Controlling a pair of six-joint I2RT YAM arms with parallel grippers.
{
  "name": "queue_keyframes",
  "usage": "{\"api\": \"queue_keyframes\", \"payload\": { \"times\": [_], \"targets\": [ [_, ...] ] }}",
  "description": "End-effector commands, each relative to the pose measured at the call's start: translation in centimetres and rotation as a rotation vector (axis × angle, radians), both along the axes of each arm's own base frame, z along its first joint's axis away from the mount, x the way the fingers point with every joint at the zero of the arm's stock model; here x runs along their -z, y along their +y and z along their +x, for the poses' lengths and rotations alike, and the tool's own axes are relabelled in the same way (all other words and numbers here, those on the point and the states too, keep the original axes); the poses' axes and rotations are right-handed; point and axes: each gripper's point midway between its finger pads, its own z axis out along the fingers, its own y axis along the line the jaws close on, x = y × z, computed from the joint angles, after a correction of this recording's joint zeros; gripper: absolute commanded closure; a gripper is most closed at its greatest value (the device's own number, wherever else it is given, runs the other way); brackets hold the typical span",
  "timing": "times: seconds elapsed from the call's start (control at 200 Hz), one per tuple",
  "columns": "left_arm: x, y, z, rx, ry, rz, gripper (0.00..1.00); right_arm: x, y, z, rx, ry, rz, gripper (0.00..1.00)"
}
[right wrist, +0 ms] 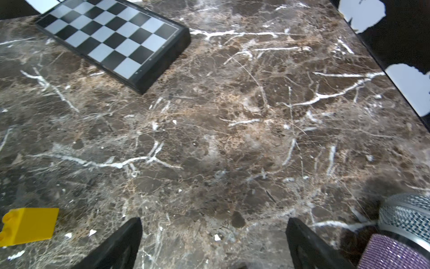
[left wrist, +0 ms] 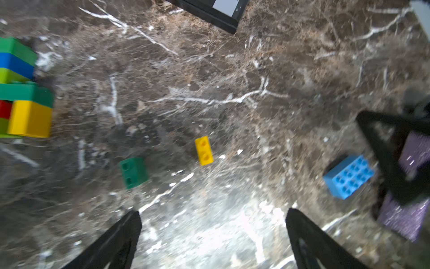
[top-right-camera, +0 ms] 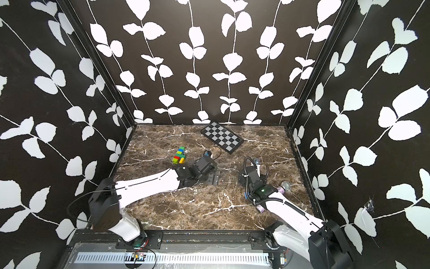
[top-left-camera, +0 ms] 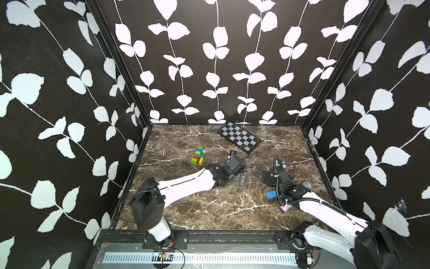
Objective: Assemble the letter h with lego
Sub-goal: Adjust the lego brick at the center of the board, then move the lego brick at the center of the board.
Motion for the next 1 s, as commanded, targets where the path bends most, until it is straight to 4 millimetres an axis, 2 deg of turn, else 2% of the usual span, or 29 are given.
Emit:
{"api": "queue_keyframes", "payload": {
  "times": [0.0,0.095,0.215,0.285,0.375,0.465,0.565,0.64,0.74,0.995],
  "targets": [
    [0.8,3.0,-1.6,0.088,-0.026,0.108,0.01,-0.8,-0.3,0.3,0.018,0.021,0.042,0.06],
    [1.6,5.2,-2.3,0.093,-0.055,0.136,0.01,0.1,0.9,0.1,-0.061,0.148,0.134,0.07],
    [2.3,7.6,-2.2,0.059,-0.15,0.137,0.01,1.4,2.1,-2.0,-0.177,0.335,0.142,0.08],
    [2.6,8.0,-2.0,0.035,-0.206,0.077,0.01,2.0,2.7,-3.2,-0.237,0.407,0.143,0.07],
    [2.3,7.9,-2.2,0.042,-0.247,0.009,0.01,2.2,2.2,-4.6,-0.243,0.475,0.121,0.06],
    [1.7,9.0,-2.3,0.022,-0.258,0.033,0.01,2.7,1.7,-5.8,-0.235,0.532,0.105,0.01],
    [2.0,10.3,-2.2,-0.001,-0.277,0.078,0.01,3.7,-0.3,-6.8,-0.153,0.586,0.022,0.01],
    [2.2,10.2,-2.1,-0.006,-0.269,0.081,0.01,4.5,-0.4,-6.6,-0.139,0.579,0.011,0.01],
    [2.6,9.9,-2.1,-0.003,-0.249,0.096,0.01,5.8,0.5,-6.5,-0.166,0.622,0.031,0.01],
    [4.0,9.3,-1.9,0.013,-0.205,0.153,0.01,8.1,1.0,-6.7,-0.197,0.703,-0.059,0.04]
  ]
}}
